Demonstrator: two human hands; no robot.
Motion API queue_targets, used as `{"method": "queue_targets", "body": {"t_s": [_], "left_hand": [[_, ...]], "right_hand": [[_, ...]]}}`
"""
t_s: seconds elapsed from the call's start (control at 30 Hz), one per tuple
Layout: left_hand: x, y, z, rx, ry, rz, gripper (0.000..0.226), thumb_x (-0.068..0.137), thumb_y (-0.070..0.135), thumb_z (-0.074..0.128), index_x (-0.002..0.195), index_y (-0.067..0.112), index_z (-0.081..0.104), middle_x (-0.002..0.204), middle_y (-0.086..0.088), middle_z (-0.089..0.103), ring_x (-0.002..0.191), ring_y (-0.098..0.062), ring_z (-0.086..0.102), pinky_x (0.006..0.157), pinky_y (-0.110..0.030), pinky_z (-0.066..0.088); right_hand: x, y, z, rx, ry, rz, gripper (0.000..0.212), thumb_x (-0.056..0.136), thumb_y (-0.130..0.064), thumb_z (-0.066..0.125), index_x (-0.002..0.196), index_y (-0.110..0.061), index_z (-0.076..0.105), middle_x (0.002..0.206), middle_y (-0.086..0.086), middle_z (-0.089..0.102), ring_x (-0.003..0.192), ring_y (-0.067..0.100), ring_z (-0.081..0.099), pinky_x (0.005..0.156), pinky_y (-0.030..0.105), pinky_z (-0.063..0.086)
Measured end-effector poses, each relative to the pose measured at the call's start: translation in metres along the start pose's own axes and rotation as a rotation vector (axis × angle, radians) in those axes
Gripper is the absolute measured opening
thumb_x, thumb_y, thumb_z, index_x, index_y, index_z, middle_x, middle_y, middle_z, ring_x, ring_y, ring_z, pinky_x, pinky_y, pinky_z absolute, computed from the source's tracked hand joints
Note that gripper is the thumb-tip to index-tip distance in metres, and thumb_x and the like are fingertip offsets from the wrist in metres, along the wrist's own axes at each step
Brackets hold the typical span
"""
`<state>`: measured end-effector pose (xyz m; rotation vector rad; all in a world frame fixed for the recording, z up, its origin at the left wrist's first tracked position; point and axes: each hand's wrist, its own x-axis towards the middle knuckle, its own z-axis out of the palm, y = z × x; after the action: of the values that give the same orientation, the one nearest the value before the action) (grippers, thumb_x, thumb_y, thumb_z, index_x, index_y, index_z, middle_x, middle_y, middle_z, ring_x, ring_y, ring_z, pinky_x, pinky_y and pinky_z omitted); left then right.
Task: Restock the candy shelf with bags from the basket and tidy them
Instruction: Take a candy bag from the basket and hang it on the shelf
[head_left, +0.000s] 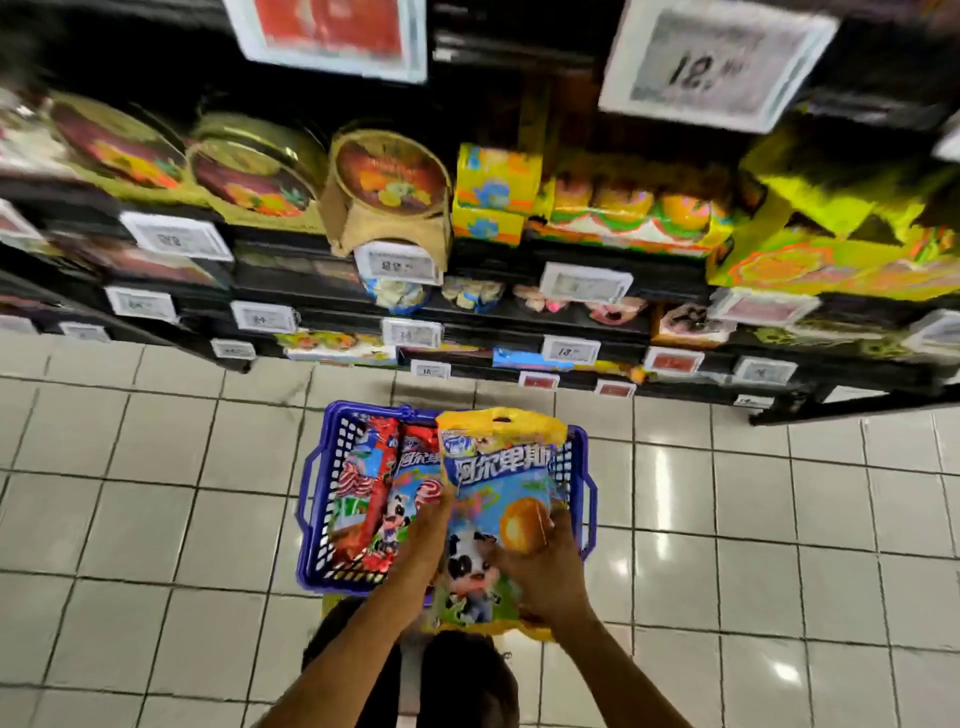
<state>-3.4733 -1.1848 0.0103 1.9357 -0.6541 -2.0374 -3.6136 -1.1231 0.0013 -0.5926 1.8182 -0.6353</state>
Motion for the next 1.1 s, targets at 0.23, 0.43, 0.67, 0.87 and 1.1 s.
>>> {"method": "queue_targets", "body": {"t_s": [0.23, 0.43, 0.67, 0.87, 1.1], "left_hand": [[-0.126, 0.076, -0.067, -0.095, 0.179, 0.336, 0.025, 0.095, 0.036, 0.057, 0.096, 0.011, 0.063, 0.096, 0.008, 0.066, 0.102, -0.010, 0.061, 0.057, -0.010, 0.050], [-0.229, 0.162, -0.133, -0.135, 0.175, 0.592, 0.028, 0.096, 0.042, 0.046, 0.112, 0.020, 0.053, 0.116, 0.004, 0.061, 0.098, 0.005, 0.056, 0.055, -0.005, 0.049], [-0.339, 0.235, -0.221, -0.101, 0.162, 0.915, 0.017, 0.097, 0.040, 0.045, 0.102, 0.026, 0.053, 0.103, 0.010, 0.068, 0.087, 0.009, 0.062, 0.070, -0.009, 0.045], [-0.402, 0.291, -0.273, -0.093, 0.067, 1.118, 0.040, 0.089, 0.056, 0.056, 0.103, 0.019, 0.055, 0.101, 0.011, 0.068, 0.089, 0.007, 0.062, 0.073, -0.009, 0.048], [-0.487, 0.380, -0.290, -0.058, -0.030, 1.414, 0.064, 0.063, 0.052, 0.077, 0.118, 0.026, 0.057, 0.114, 0.009, 0.071, 0.099, -0.005, 0.068, 0.080, -0.021, 0.054]], "right_hand": [[-0.096, -0.135, 0.012, 0.175, -0.084, -0.123, 0.070, 0.051, -0.069, 0.081, 0.098, -0.021, 0.058, 0.095, 0.000, 0.071, 0.090, 0.018, 0.070, 0.075, 0.029, 0.057], [-0.175, -0.259, 0.048, 0.314, -0.051, -0.339, 0.057, 0.076, -0.032, 0.074, 0.124, -0.029, 0.044, 0.121, -0.001, 0.060, 0.104, 0.009, 0.063, 0.075, 0.013, 0.052], [-0.267, -0.368, 0.100, 0.424, -0.011, -0.569, 0.057, 0.081, -0.023, 0.071, 0.131, -0.029, 0.045, 0.130, -0.002, 0.057, 0.109, 0.006, 0.061, 0.076, 0.011, 0.052], [-0.324, -0.450, 0.110, 0.402, 0.043, -0.766, 0.062, 0.063, -0.039, 0.076, 0.121, -0.032, 0.055, 0.110, -0.014, 0.072, 0.099, 0.000, 0.067, 0.086, 0.021, 0.053], [-0.388, -0.572, 0.082, 0.463, 0.002, -1.077, 0.053, 0.071, -0.028, 0.070, 0.122, -0.030, 0.057, 0.105, -0.024, 0.072, 0.095, -0.008, 0.067, 0.071, 0.005, 0.048]]}}
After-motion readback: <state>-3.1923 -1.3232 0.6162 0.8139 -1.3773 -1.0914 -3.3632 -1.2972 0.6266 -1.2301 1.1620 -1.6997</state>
